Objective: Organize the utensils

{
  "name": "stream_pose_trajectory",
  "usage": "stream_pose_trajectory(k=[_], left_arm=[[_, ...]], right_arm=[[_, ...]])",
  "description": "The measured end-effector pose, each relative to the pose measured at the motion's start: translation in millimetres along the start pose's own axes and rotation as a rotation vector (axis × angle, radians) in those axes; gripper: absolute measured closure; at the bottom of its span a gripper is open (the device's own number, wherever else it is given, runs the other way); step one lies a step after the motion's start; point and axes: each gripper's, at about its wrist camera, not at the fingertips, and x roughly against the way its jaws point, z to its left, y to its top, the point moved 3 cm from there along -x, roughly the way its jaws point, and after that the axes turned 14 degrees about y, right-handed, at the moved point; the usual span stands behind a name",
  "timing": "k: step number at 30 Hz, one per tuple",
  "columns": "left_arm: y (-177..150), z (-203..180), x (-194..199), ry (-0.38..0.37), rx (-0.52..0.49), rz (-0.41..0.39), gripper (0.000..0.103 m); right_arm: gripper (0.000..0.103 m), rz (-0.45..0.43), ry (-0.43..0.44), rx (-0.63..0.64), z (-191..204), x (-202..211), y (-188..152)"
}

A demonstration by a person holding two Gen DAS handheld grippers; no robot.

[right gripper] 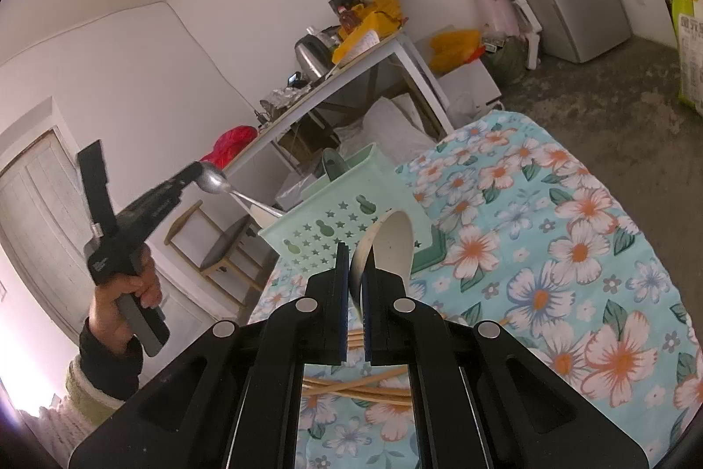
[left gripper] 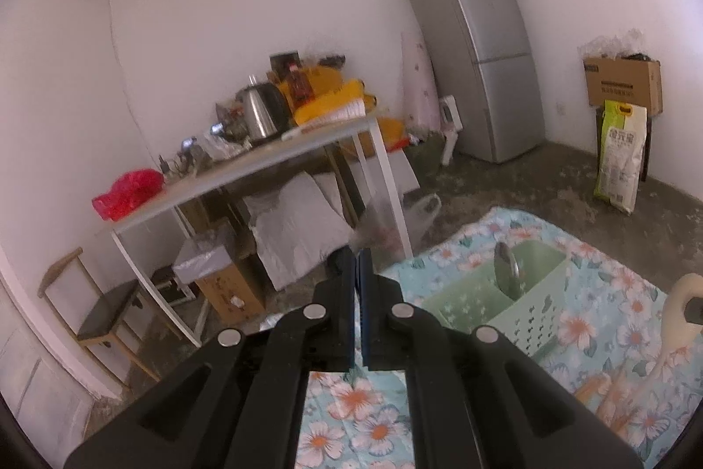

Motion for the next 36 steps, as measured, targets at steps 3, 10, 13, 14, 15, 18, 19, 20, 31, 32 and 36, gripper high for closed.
stream_pose_trajectory(k=[3,10,13,14,15,18,19,20,31,32,36], left_arm=[[-7,-10,-13,-0.034,-0.002,0.058,0.101],[-19,-22,-34,-0.098,0.025,0.145,0.1],[-19,-21,-36,-0.121,0.058,0.163,0.096],[-18,-20,-35,-0.126,0.071,0.165,0.093],[-19,-18,-35,-0.132,0.089,0.166,0.09],[-19,-9,-30,-0.15,0.147,0.158,0.085],[-19,-5,-27,-0.156,0.17,0.149,0.084],[-19,0,-22,-0.164,0.198,0.134,0.081],[-58,50,25,-0.166,0.404,0.084,0.063],[-62,52,28,-0.169,0.411,0.087,0.061],[-85,53,41,-0.182,0.436,0.102,0.053]], right_arm=[[0.1,0.0,-0.001,0.0,0,0,0],[0.1,0.001,0.012,-0.002,-3,2,3],[0.1,0.009,0.014,0.009,-2,2,2],[0.1,0.01,0.015,0.011,-1,2,2],[0.1,0.011,0.015,0.014,-1,3,3],[0.1,0.008,0.02,0.022,3,6,4],[0.1,0.007,0.021,0.027,5,8,5],[0.1,0.005,0.018,0.035,7,9,5],[0.1,-0.083,0.148,0.158,61,22,63],[0.1,-0.095,0.166,0.167,66,21,71],[0.1,-0.178,0.247,0.245,88,8,110]])
